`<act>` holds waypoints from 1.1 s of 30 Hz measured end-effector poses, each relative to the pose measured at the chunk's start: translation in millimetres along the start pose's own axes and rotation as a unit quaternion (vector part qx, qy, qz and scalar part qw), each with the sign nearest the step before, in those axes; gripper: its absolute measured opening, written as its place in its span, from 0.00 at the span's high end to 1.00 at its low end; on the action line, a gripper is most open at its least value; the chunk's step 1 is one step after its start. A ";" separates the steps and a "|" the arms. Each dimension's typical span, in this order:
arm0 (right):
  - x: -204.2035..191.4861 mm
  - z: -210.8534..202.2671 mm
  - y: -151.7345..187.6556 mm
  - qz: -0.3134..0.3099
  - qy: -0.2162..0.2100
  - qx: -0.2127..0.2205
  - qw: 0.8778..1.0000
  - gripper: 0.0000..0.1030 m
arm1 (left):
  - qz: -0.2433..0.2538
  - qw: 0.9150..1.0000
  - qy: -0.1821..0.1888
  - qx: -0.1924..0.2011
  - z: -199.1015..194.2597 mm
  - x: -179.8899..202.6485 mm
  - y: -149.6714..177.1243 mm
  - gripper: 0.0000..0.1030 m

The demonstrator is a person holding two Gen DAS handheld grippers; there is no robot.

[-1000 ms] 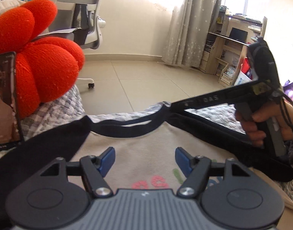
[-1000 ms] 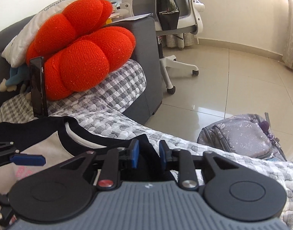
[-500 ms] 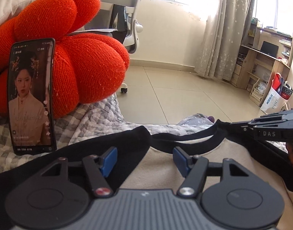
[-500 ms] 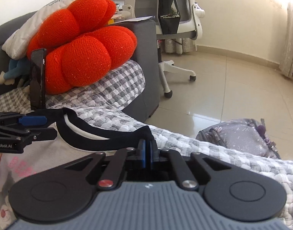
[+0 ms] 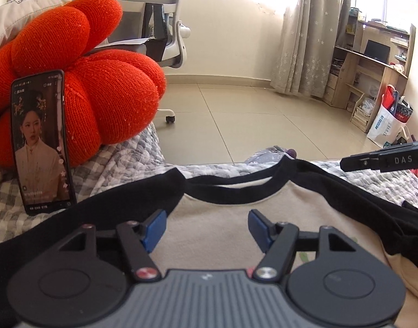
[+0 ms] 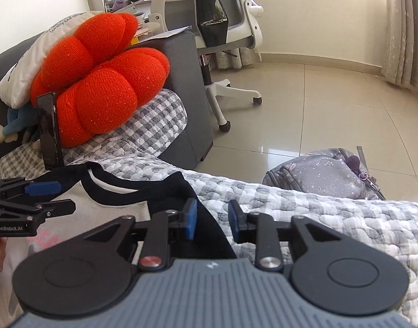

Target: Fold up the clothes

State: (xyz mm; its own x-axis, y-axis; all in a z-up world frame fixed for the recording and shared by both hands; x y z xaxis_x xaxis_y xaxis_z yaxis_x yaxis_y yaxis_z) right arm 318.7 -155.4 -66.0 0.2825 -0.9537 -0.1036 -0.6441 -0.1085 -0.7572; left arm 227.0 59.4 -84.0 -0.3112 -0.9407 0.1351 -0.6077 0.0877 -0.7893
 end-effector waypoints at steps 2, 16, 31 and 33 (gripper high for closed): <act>4.4 -15.3 6.8 -0.003 0.000 -0.003 1.000 0.60 | 0.009 1.000 0.006 -0.007 -10.0 9.1 6.8 0.34; 55.2 -88.5 49.5 -0.004 0.054 -0.029 0.998 0.60 | 0.051 0.994 0.049 -0.078 -37.1 84.7 12.1 0.34; 73.2 -63.2 67.2 -0.019 0.053 -0.043 0.997 0.92 | 0.105 0.989 0.070 -0.072 16.4 159.9 -15.5 0.34; 84.1 -73.3 62.3 -0.022 0.074 -0.027 0.997 0.92 | 0.122 0.987 0.076 -0.066 25.2 166.8 -19.5 0.34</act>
Point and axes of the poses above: each gripper's, at about its wrist camera, not at the fingertips, and z roughly the way its jaws point, x to its right, y to its underside, the point moved 8 cm from there along z, roughly the way its jaws point, and after that the axes turned 7 degrees about y, right-handed, at the moved point
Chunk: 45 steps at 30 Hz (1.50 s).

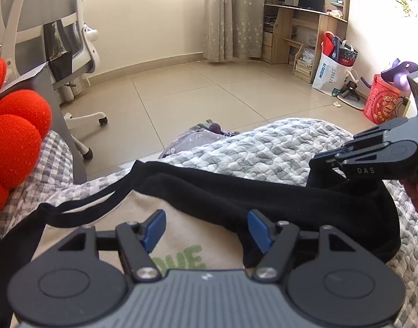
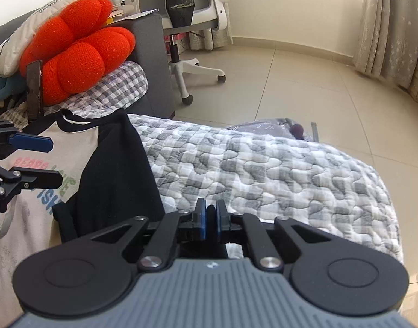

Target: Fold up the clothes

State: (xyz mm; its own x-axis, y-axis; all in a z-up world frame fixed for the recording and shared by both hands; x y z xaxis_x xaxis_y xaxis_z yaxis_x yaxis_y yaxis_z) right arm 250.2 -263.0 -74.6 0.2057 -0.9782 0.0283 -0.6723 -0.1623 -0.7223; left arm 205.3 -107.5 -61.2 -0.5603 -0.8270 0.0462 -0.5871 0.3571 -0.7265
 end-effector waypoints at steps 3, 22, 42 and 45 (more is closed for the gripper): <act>25.5 -14.1 -5.4 0.014 0.033 0.021 0.999 0.92 | 0.022 1.000 0.006 0.000 15.7 4.2 -8.9 0.34; 173.9 -134.0 70.5 0.184 0.206 0.098 0.956 0.93 | 0.116 0.992 0.047 0.007 75.0 35.0 -26.1 0.33; 144.4 -117.6 110.0 0.175 0.113 0.072 0.975 0.55 | 0.157 0.984 0.083 0.000 73.7 27.2 -23.9 0.33; 126.4 -103.4 90.5 0.116 0.086 0.081 0.986 0.54 | 0.182 0.979 0.090 0.000 76.6 31.9 -23.7 0.33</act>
Point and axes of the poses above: each gripper's, at about its wrist camera, not at the fingertips, and z roughly the way its jaws point, x to its right, y to its underside, the point moved 8 cm from there along z, roughly the way its jaws point, and after that the axes turned 7 degrees about y, right-handed, at the moved point
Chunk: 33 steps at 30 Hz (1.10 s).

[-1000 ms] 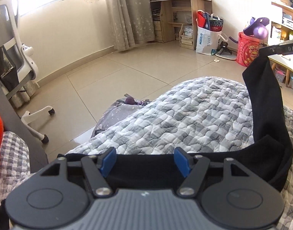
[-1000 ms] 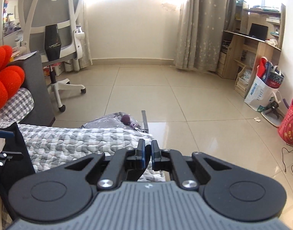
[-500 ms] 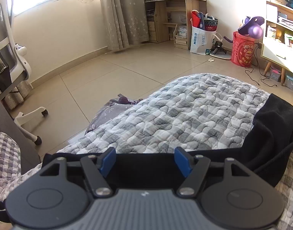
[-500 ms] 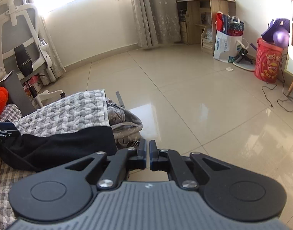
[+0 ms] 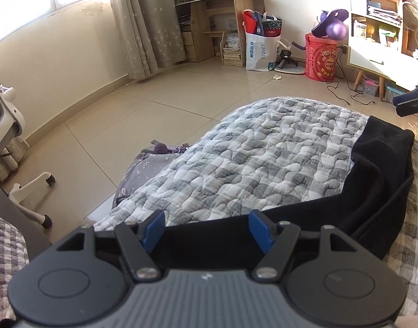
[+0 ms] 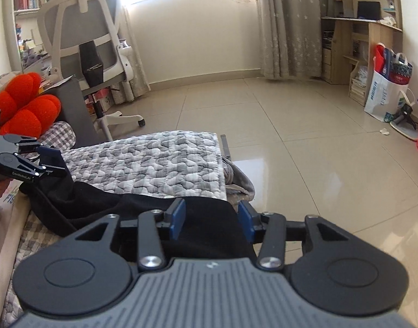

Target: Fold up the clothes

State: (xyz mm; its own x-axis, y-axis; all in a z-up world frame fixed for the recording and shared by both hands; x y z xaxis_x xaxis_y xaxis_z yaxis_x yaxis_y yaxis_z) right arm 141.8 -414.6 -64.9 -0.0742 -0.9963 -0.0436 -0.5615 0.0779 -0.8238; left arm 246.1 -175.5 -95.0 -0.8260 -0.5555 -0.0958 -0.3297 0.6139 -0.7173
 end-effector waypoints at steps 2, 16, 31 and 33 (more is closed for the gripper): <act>-12.0 12.3 -4.7 -0.034 -0.017 0.000 0.999 0.54 | 0.019 1.000 0.003 0.000 2.3 3.5 -1.7 0.33; -36.7 35.5 25.3 -0.149 -0.041 -0.047 0.987 0.95 | 0.043 0.998 0.033 -0.012 3.7 34.1 -2.2 0.99; -4.3 24.1 -7.8 -0.156 0.106 0.024 0.982 0.99 | -0.027 0.991 -0.069 0.112 -4.5 14.8 -42.4 1.00; 0.8 30.9 -12.5 -0.148 0.118 0.025 0.982 0.99 | -0.036 0.990 -0.079 0.115 3.3 13.2 -46.3 1.00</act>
Point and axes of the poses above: each gripper's, at about its wrist camera, not at the fingertips, and z roughly the way its jaws point, x to its right, y to its underside, the point moved 8 cm from there along z, roughly the way its jaws point, and after that the axes turned 7 degrees about y, right-handed, at the moved point
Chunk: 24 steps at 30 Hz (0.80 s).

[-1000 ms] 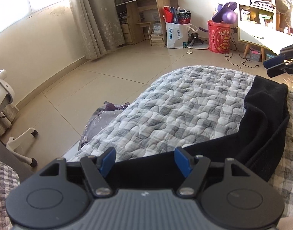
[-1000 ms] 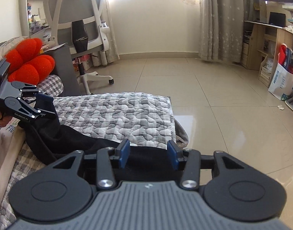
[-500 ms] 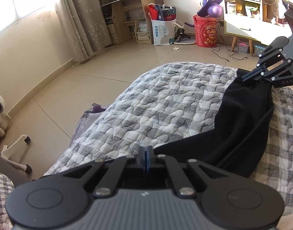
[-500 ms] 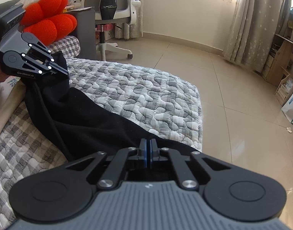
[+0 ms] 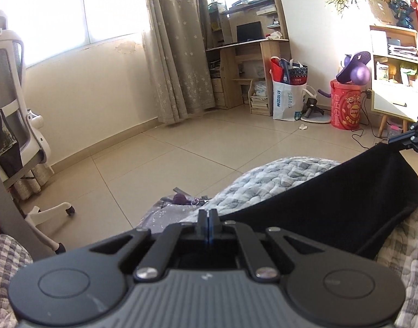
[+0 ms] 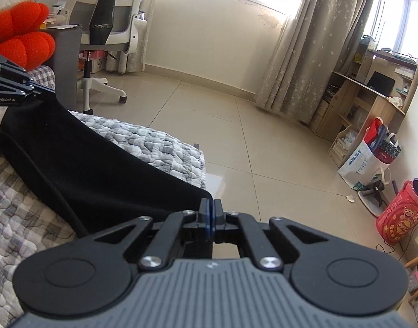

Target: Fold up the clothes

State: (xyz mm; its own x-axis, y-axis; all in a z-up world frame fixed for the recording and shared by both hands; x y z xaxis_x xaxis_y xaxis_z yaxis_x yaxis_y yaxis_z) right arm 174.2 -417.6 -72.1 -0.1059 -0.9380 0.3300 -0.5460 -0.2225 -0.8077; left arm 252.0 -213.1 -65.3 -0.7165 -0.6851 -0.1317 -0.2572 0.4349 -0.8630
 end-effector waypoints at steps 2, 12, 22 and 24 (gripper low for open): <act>2.2 9.6 -2.6 0.002 0.008 -0.003 1.000 0.99 | -0.004 1.000 -0.008 -0.005 10.8 1.6 2.3 1.00; -4.3 63.1 10.7 0.030 -0.003 -0.061 0.998 0.98 | -0.006 0.998 -0.029 -0.057 39.1 4.0 15.4 0.98; -14.7 23.4 -10.6 0.108 -0.069 -0.049 0.991 0.66 | -0.050 0.997 0.035 -0.050 -14.8 15.4 9.9 0.71; -26.8 14.8 -13.8 0.108 -0.093 -0.045 0.989 0.66 | -0.060 0.995 0.054 -0.055 -26.9 19.7 14.9 0.72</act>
State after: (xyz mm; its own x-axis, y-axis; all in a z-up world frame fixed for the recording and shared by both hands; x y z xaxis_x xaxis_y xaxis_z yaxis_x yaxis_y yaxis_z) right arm 196.9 -393.3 -77.0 -0.0766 -0.9957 0.0525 -0.5997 0.0039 -0.8002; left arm 216.6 -204.4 -67.6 -0.7405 -0.6715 0.0283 -0.4102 0.4181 -0.8105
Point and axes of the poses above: each gripper's, at about its wrist camera, not at the fingertips, and z roughly the way its jaws point, x to its right, y to its underside, the point moved 8 cm from there along z, roughly the way its jaws point, and after that the axes turned 7 degrees about y, right-handed, at the moved point
